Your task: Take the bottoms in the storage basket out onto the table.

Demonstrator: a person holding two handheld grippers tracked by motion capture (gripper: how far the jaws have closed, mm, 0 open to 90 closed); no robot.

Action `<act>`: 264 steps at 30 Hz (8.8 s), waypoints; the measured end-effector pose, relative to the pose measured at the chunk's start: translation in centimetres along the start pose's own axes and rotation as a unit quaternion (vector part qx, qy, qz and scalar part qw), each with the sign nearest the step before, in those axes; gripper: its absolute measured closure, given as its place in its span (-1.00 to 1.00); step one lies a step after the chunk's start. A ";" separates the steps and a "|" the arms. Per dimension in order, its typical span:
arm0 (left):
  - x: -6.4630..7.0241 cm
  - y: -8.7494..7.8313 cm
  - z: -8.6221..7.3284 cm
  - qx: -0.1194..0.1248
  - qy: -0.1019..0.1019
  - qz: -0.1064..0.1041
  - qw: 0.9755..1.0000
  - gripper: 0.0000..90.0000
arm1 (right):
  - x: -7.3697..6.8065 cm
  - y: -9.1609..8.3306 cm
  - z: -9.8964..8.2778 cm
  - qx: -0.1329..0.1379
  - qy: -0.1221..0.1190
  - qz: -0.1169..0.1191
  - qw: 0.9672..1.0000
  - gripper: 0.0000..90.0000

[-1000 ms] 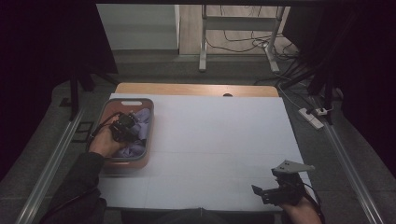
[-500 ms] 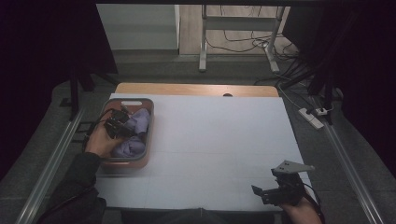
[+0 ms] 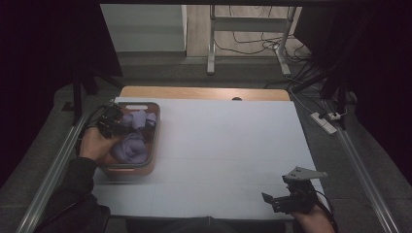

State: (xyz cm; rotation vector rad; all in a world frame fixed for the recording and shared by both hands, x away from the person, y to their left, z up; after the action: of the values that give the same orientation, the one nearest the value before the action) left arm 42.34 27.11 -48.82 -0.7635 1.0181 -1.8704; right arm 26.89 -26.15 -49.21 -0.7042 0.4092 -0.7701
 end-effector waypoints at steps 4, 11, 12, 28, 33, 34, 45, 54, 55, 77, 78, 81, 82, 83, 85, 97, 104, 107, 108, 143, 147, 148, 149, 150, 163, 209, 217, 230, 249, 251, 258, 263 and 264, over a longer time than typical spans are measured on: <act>0.2 -0.9 0.4 0.014 0.003 0.000 1.000 0.55 | 0.1 0.0 0.0 0.001 0.001 -0.001 1.000 -0.92; 0.6 -2.9 1.0 0.039 0.002 -0.010 0.999 0.55 | 0.1 0.0 0.0 0.000 0.004 -0.002 1.000 -0.92; 0.6 -2.9 1.0 0.039 0.002 -0.010 0.999 0.55 | 0.1 0.0 0.0 0.000 0.004 -0.002 1.000 -0.92; 1.3 -6.7 2.7 0.099 0.009 -0.034 0.994 0.54 | 0.1 0.0 0.0 -0.001 0.005 -0.003 1.000 -0.92; 1.9 -8.0 3.5 0.116 0.021 -0.037 0.992 0.53 | 0.1 0.0 0.0 -0.001 0.005 -0.004 1.000 -0.92; 2.1 -8.2 3.7 0.119 0.024 -0.037 0.992 0.53 | 0.1 0.0 0.0 -0.001 0.005 -0.004 1.000 -0.92; 4.5 -9.7 5.9 0.141 0.052 -0.054 0.987 0.53 | 0.1 0.0 0.0 -0.001 0.004 -0.003 1.000 -0.92; 6.0 -9.7 6.9 0.147 0.070 -0.065 0.984 0.53 | 0.1 0.0 0.0 -0.001 0.004 -0.002 1.000 -0.92; 6.4 -9.7 7.2 0.148 0.074 -0.067 0.984 0.53 | 0.1 0.0 0.0 -0.001 0.004 -0.002 1.000 -0.92; 10.9 -7.4 9.5 0.145 0.119 -0.092 0.978 0.53 | 0.1 -0.1 0.0 0.002 0.005 0.000 1.000 -0.92; 11.1 -7.2 9.6 0.144 0.121 -0.093 0.978 0.53 | 0.1 -0.1 0.0 0.002 0.005 0.000 1.000 -0.92; 11.8 -6.7 9.9 0.141 0.127 -0.093 0.977 0.53 | 0.1 -0.1 0.0 0.002 0.005 0.000 1.000 -0.92; 11.9 -6.6 9.9 0.139 0.131 -0.093 0.977 0.53 | 0.1 -0.1 0.0 0.002 0.005 0.000 1.000 -0.92; 12.1 -6.4 10.0 0.139 0.132 -0.094 0.977 0.53 | 0.1 -0.1 0.0 0.002 0.005 0.000 1.000 -0.92; 12.5 -6.1 10.1 0.137 0.135 -0.095 0.977 0.53 | 0.1 -0.1 0.0 0.002 0.004 0.001 1.000 -0.92; 14.4 -4.1 10.8 0.130 0.155 -0.100 0.974 0.52 | 0.1 0.0 -0.1 -0.001 0.002 0.002 1.000 -0.92; 15.5 -3.0 11.1 0.123 0.166 -0.100 0.973 0.52 | 0.0 0.0 -0.1 -0.004 -0.001 0.003 1.000 -0.92; 15.9 -2.5 11.2 0.121 0.171 -0.101 0.973 0.52 | 0.0 0.0 -0.1 -0.004 -0.002 0.003 1.000 -0.92; 16.0 -2.4 11.2 0.120 0.172 -0.102 0.972 0.52 | 0.0 0.0 -0.1 -0.004 -0.002 0.003 1.000 -0.92; 19.6 4.1 11.1 0.083 0.178 -0.117 0.974 0.49 | -0.2 0.0 -0.1 -0.007 -0.014 0.003 1.000 -0.92; 19.9 4.9 10.9 0.078 0.178 -0.117 0.974 0.49 | -0.2 0.0 -0.1 -0.006 -0.016 0.004 1.000 -0.92; 19.9 5.2 10.8 0.076 0.177 -0.117 0.974 0.48 | -0.2 0.0 -0.1 -0.006 -0.016 0.004 1.000 -0.92; 20.0 5.4 10.8 0.074 0.178 -0.117 0.974 0.48 | -0.2 0.0 -0.1 -0.006 -0.016 0.004 1.000 -0.92; 20.1 5.7 10.7 0.073 0.180 -0.116 0.974 0.48 | -0.3 0.0 -0.1 -0.006 -0.015 0.004 1.000 -0.92; 20.4 9.2 9.8 0.047 0.180 -0.106 0.977 0.47 | -0.3 0.0 -0.2 -0.006 -0.021 0.007 1.000 -0.92; 20.5 14.7 7.8 0.010 0.212 -0.109 0.971 -0.37 | -0.7 0.2 -0.3 -0.024 -0.043 0.007 0.999 -0.92; 20.6 14.7 7.9 0.003 0.207 -0.096 0.974 -0.58 | -0.7 0.3 -0.3 -0.024 -0.044 0.008 0.999 -0.92; 20.6 14.6 8.0 -0.007 0.185 -0.106 0.977 -0.90 | -0.8 0.3 -0.3 -0.026 -0.046 0.011 0.999 -0.92; 20.8 13.3 8.2 0.031 0.195 -0.134 0.971 -1.00 | -0.8 0.3 -0.3 -0.027 -0.047 0.012 0.998 -0.92; 20.8 13.0 8.3 0.036 0.197 -0.137 0.970 -1.00 | -0.9 0.3 -0.3 -0.027 -0.048 0.013 0.998 -0.92; 20.8 12.2 8.4 0.049 0.202 -0.145 0.967 -1.00 | -0.9 0.3 -0.3 -0.029 -0.051 0.013 0.998 -0.92; 20.8 11.8 8.4 0.054 0.205 -0.147 0.966 -1.00 | -0.9 0.3 -0.4 -0.030 -0.053 0.012 0.998 -0.92; 20.8 11.7 8.4 0.055 0.206 -0.147 0.966 -1.00 | -1.0 0.4 -0.4 -0.029 -0.053 0.012 0.998 -0.92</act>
State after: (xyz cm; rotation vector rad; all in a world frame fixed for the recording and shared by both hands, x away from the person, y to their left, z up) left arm 44.29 2.15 -52.65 -0.4871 1.0845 -2.3905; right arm 26.23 -25.40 -49.63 -0.7901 0.3450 -0.6967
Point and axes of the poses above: each handheld gripper's, and its own axes: y roughly forward along the jaws, z roughly out of its top, x roughly to its right, the point moved 5 cm from there along y, roughly forward along the jaws, and after that the axes turned 2 degrees about z, right-handed, at the moved point
